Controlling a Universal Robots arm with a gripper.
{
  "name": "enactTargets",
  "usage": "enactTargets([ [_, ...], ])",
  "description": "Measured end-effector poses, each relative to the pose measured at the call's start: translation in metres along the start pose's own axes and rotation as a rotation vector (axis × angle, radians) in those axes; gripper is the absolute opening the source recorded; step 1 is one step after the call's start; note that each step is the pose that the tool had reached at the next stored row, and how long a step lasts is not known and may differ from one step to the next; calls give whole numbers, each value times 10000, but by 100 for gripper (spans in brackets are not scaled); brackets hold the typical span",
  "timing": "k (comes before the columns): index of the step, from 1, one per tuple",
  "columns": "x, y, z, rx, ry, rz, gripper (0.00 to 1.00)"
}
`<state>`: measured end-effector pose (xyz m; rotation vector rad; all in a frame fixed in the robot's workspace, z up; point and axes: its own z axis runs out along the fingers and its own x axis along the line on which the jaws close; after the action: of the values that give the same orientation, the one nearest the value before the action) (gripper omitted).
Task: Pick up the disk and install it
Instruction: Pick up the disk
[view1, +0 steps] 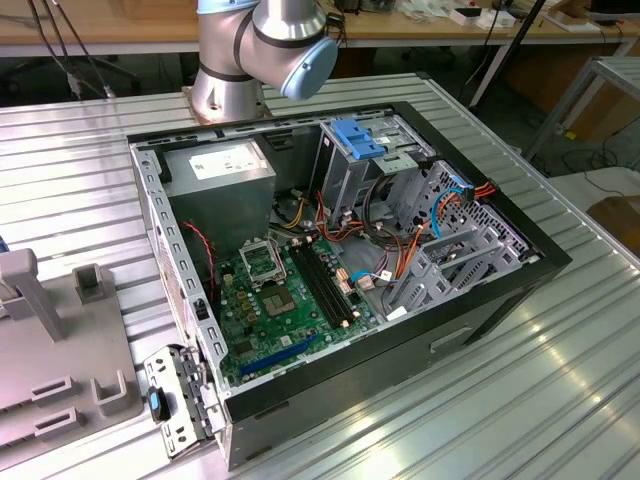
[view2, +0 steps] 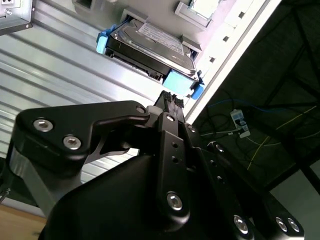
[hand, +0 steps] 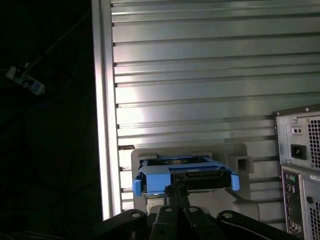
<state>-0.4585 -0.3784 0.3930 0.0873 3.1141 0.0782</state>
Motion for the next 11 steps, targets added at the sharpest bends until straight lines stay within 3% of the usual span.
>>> enactTargets([
  [7,0,0,1,-33,69,-1387,11],
  [9,-1,0,1,-51,108,-2144,11],
  [11,0,0,1,-60,128,-2529,11],
])
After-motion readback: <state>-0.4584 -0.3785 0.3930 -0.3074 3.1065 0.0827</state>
